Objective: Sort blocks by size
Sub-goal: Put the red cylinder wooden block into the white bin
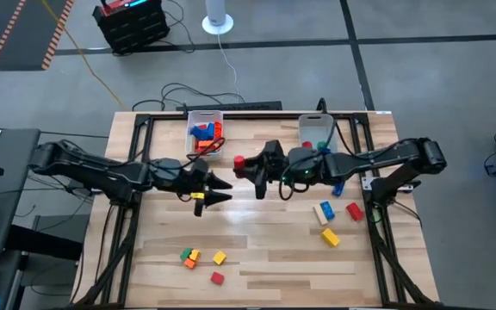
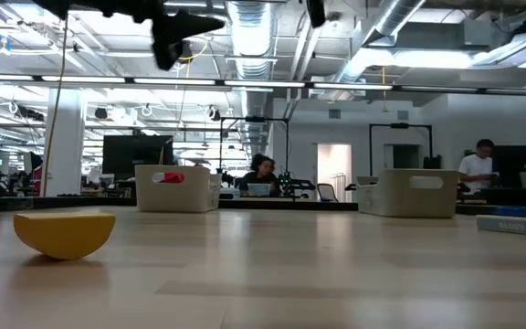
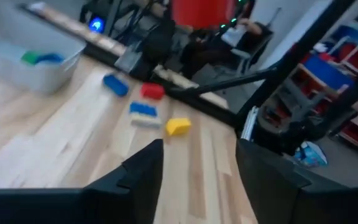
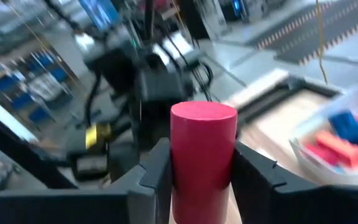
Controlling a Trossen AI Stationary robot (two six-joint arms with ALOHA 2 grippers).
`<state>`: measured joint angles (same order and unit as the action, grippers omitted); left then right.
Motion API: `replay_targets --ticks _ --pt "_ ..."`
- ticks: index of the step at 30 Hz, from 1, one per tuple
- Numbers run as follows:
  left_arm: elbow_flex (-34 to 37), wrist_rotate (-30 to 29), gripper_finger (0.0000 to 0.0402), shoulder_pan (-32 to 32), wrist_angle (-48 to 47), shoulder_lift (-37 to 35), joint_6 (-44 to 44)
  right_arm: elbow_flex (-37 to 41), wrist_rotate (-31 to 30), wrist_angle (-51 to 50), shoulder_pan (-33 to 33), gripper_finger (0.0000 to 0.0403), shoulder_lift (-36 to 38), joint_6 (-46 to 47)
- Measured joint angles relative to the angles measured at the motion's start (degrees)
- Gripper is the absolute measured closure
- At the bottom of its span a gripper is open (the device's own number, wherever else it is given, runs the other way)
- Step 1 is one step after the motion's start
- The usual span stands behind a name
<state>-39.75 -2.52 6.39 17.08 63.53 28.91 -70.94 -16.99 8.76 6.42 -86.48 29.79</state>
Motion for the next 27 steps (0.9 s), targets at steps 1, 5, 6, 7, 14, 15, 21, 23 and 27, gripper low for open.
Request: replay_targets --ticks 1,5,6,7,14,15,21,23,27 --pt "-0.6 0.4 0.0196 0.0 1.6 1.2 -0.7 0.0 0.1 1.2 -0.2 0.0254 0.0 -0.3" --pt "-3.9 0.3 0.0174 -0.2 4.6 5.1 -3.5 0.0 0.7 2.7 -0.2 0.0254 0.0 -0.5" --pt "-4.8 0.1 0.0172 -0.4 4.5 6.2 -4.3 0.0 1.3 2.7 -0.2 0.0254 0.0 -0.5" --pt "-5.9 0.0 0.0171 -0.7 4.4 7.4 -4.9 0.0 1.8 2.7 -0.1 0.0254 0.0 -0.5" --pt "-13.0 -0.1 0.0171 -2.8 4.3 13.7 -5.8 0.0 2.4 2.6 1.1 0.0254 0.0 -1.1" --pt "-13.9 -0.1 0.0171 -3.0 4.3 14.2 -5.8 0.0 2.3 2.5 1.3 0.0254 0.0 -1.2" --pt "-16.1 0.0 0.0188 -3.1 4.5 14.4 -9.2 0.0 2.1 1.8 1.9 0.0254 0.0 -1.6" --pt "-16.2 -0.4 0.0212 -3.1 4.3 14.5 -9.2 0.0 2.1 1.8 1.8 0.0254 0.0 -1.8" --pt "-16.8 -0.7 0.0283 -3.1 4.3 14.5 -8.5 0.0 1.7 1.9 1.7 0.0254 0.0 -2.7"
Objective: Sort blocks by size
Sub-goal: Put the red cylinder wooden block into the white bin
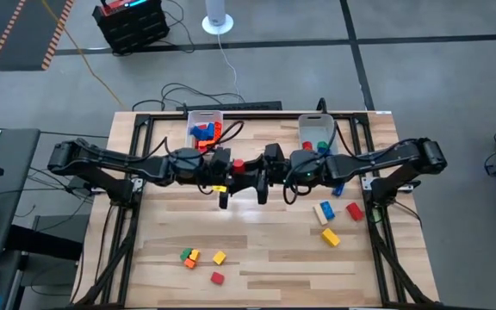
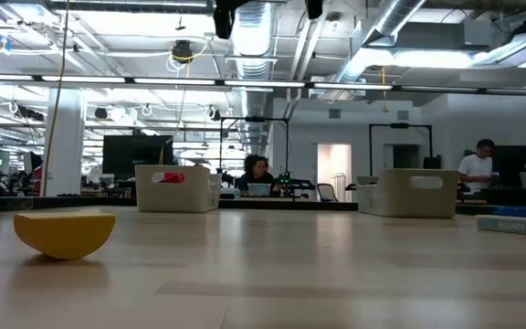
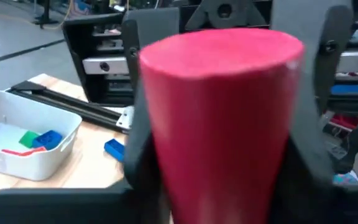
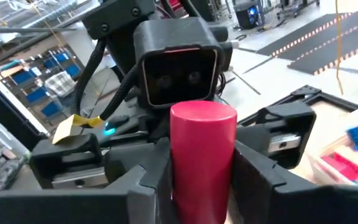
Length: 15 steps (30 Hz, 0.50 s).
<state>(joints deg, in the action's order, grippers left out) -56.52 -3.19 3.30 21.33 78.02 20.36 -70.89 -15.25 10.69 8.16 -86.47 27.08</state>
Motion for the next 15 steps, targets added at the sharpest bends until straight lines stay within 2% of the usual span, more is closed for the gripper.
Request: replay_targets --ticks 2,7,13,15 --pt "0.0 -0.6 0.0303 0.0 -0.1 0.0 0.9 0.0 -0.1 -0.1 0.0 0.0254 0.0 -0.5" --pt "0.0 -1.6 0.0303 0.0 0.0 0.0 2.6 0.0 -0.1 -0.6 0.0 0.0247 0.1 -0.1" --pt "0.0 -2.5 0.0303 -0.1 0.3 0.0 3.8 0.0 -0.3 -2.4 -0.8 0.0138 0.8 0.0" --pt "0.0 -2.8 0.0303 -0.1 0.3 0.0 4.4 0.0 0.2 -4.7 -1.6 0.0112 2.1 0.0"
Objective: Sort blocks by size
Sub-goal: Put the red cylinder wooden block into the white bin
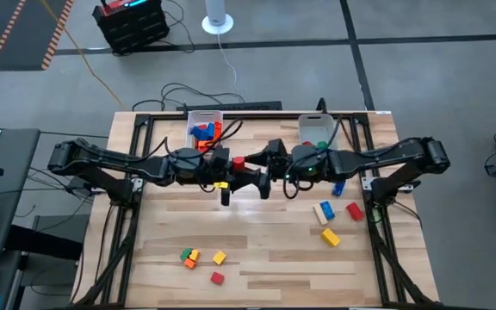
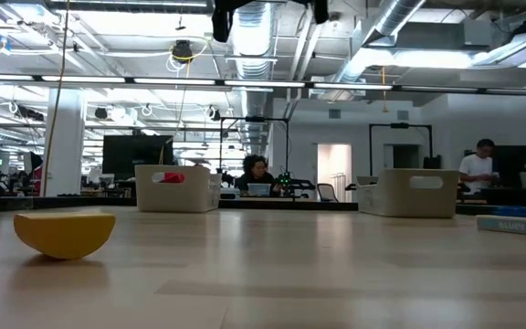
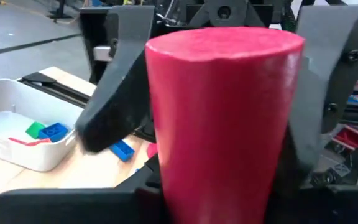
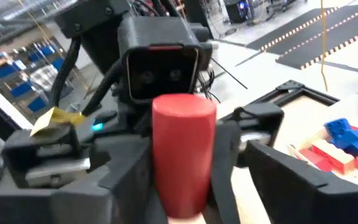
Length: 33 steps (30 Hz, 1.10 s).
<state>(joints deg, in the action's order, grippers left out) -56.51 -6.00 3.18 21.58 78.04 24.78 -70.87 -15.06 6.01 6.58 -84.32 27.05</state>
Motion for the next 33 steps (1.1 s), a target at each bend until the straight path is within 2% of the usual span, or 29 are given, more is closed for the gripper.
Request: replay_targets --ticks 4,7,12,15,21,26,33 --pt "0.0 -0.1 0.0303 -0.6 -0.3 -0.7 1.0 0.0 0.8 -5.1 -1.1 0.0091 4.5 -0.1" --pt "0.0 1.3 0.0303 -2.4 -4.7 -2.4 1.4 0.0 0.1 -10.9 -1.9 0.0089 8.4 -0.1" --pt "0.0 1.8 0.0303 -9.9 -19.4 -5.7 1.3 0.0 -4.1 -19.0 -0.8 0.0095 13.6 1.9" --pt "0.0 1.8 0.0303 -16.0 -29.9 -6.0 -1.0 0.0 -6.0 -20.4 1.4 0.0100 14.5 3.2" --pt "0.0 -8.6 0.0303 -26.0 -47.9 -2.2 -9.2 0.0 -11.5 -20.2 7.3 0.0101 11.3 5.6" --pt "0.0 -9.3 0.0303 -32.4 -51.2 1.6 -11.9 0.0 -12.0 -20.2 10.2 0.0101 7.8 9.3" --pt "0.0 -9.3 0.0302 -36.8 -49.2 5.9 -13.5 0.0 -12.3 -20.0 12.3 0.0101 6.2 13.4"
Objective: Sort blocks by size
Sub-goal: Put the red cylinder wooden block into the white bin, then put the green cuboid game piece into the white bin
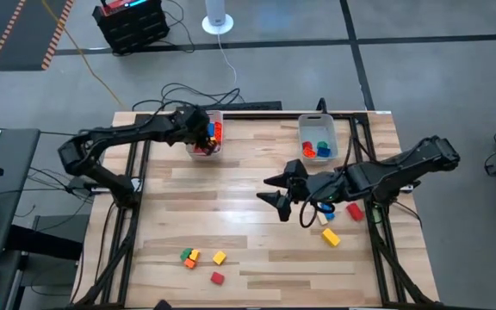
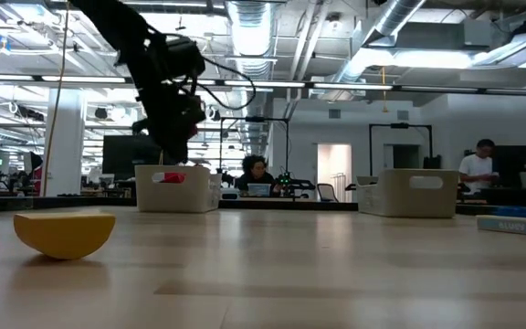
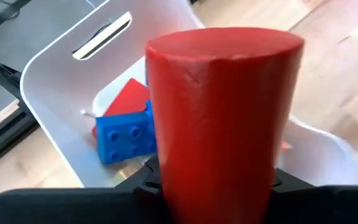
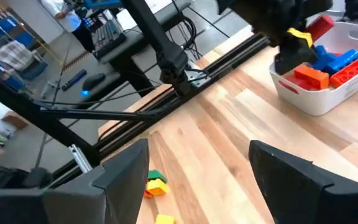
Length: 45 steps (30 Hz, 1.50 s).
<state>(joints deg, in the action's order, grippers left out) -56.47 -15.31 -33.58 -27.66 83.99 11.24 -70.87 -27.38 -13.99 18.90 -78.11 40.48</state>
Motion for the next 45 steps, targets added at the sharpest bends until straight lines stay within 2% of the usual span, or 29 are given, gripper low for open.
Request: replay_targets --ticks 4,8,14,18,24,27,31,35,41,45 --pt "0.0 0.2 0.0302 -2.3 0.2 2.3 -1.6 0.0 -0.9 0.4 0.3 0.0101 0.2 0.1" --pt "-0.1 3.9 0.0295 -4.0 -2.7 4.3 -1.6 0.0 -1.2 0.9 0.7 0.0101 0.2 0.2" --pt "-0.2 6.0 0.0233 -4.1 -5.2 3.9 -3.4 0.0 -1.2 0.8 0.6 0.0101 0.2 0.1" --pt "-0.5 6.4 0.0201 -4.0 -8.1 1.0 -4.4 0.0 -1.2 0.7 -0.1 0.0101 0.2 -0.4" --pt "-4.3 6.5 0.0194 -1.6 -12.8 -7.4 -11.6 0.0 -1.2 -1.2 -1.9 0.0101 0.2 -0.4" --pt "-5.5 11.1 0.0195 1.7 -16.2 -13.3 -12.1 0.0 -1.1 -1.8 -2.8 0.0101 0.2 -0.4" --pt "-5.3 20.5 0.0196 10.0 -26.3 -20.5 -4.6 0.0 0.3 -2.9 -3.9 0.0101 0.2 -1.7" --pt "-2.4 23.0 0.0196 25.5 -34.3 -24.7 8.8 0.0 0.4 -5.0 -4.3 0.0101 0.3 -2.8" --pt "1.7 23.6 0.0196 51.0 -27.6 -25.0 35.6 0.0 0.7 -9.6 -5.6 0.0101 0.3 -3.6" --pt "1.8 18.6 0.0196 62.3 -21.0 -20.1 51.3 0.0 0.7 -13.4 -6.5 0.0101 0.3 -3.7"
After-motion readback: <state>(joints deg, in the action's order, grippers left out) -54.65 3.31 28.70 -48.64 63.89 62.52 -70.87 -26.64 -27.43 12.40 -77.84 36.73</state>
